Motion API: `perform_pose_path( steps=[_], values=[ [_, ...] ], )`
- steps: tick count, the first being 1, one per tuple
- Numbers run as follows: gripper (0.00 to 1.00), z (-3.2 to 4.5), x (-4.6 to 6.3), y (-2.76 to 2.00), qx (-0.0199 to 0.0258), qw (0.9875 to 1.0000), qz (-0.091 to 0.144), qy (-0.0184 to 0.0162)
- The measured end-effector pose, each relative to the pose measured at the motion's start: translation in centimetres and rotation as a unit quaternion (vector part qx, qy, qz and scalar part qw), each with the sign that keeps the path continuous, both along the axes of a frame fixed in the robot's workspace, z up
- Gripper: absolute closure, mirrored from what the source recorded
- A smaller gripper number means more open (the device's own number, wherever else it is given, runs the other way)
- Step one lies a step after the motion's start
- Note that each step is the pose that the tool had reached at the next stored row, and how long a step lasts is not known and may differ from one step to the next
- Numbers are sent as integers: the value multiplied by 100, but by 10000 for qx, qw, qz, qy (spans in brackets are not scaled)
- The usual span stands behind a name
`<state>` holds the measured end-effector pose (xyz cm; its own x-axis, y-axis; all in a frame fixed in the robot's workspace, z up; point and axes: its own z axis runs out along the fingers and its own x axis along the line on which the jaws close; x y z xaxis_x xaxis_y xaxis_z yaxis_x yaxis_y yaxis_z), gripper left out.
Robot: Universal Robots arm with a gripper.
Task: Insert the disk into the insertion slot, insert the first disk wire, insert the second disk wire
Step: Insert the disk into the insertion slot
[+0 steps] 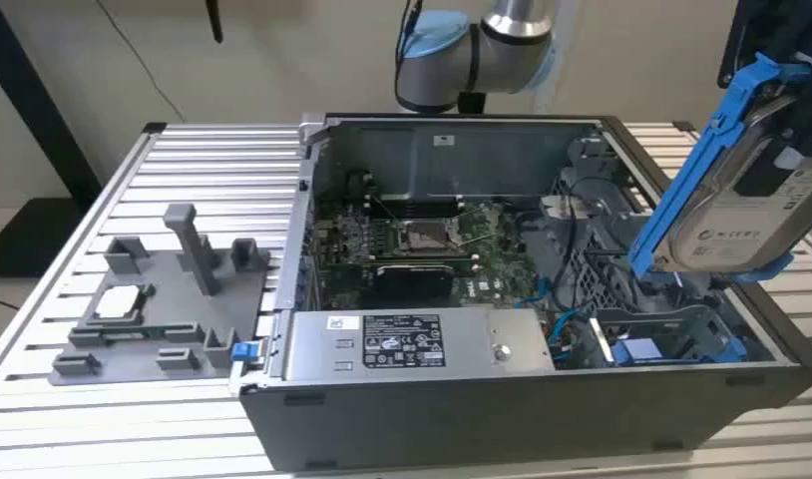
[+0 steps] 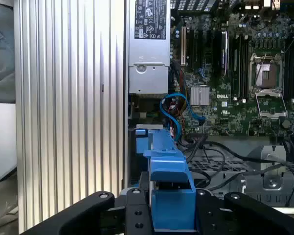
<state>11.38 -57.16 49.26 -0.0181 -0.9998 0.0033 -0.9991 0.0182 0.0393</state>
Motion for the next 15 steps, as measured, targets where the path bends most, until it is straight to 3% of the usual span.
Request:
perform_pose_path(
  steps=[15],
  values=[
    [100,-66,0,-14,0,10000,0,0]
  ],
)
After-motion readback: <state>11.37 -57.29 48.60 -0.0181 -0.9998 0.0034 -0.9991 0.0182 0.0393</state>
